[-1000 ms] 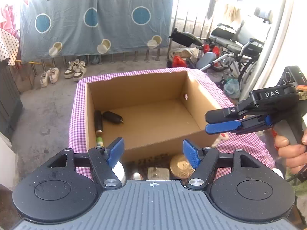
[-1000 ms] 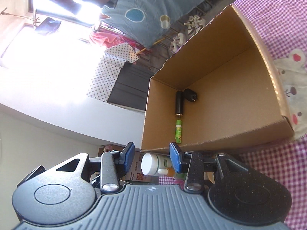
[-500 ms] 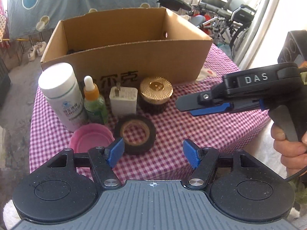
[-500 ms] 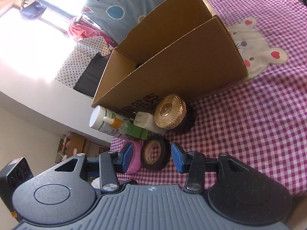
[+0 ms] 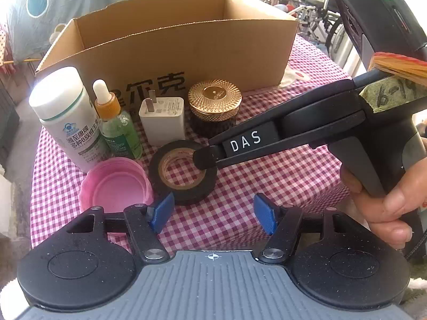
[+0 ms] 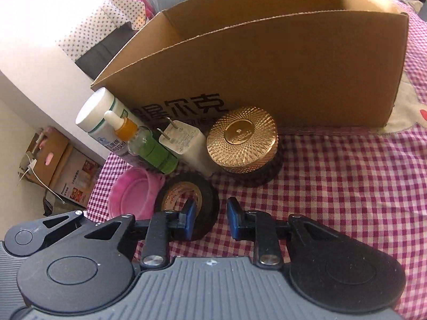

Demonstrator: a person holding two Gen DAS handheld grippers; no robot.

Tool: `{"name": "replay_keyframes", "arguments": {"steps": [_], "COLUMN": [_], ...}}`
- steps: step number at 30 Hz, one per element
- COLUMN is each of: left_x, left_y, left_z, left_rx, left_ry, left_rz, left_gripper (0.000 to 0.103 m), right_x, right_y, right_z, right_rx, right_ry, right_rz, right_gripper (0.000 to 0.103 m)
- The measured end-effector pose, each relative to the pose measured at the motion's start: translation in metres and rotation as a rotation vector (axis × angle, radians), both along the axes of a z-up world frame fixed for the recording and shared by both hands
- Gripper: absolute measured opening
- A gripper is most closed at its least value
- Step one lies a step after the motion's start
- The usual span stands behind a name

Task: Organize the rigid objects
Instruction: 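Move the right gripper to the black tape roll and grip its rim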

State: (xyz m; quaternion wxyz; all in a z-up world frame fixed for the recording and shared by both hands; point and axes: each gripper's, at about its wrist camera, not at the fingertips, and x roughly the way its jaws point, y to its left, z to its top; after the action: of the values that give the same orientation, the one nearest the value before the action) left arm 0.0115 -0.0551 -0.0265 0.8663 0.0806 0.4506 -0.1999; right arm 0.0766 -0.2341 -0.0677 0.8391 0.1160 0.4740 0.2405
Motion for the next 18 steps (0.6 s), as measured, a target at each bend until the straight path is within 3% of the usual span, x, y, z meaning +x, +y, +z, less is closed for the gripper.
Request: {"name": "replay_keyframes", "arguments": {"steps": [18], "left_x": [0.001], "left_y": [-0.016], "left_z": [-0.007], "left_rx": [0.029], "left_ry": [-0.032], "left_rz": [-0.007], "left_gripper": [0.066], "right_x": [0.0], "right_y": [0.006], "right_z": [0.003], "right_rx": [-0.067], "right_ry": [-0.071], "right_rz": [0.046], "right_gripper": [0.02]}}
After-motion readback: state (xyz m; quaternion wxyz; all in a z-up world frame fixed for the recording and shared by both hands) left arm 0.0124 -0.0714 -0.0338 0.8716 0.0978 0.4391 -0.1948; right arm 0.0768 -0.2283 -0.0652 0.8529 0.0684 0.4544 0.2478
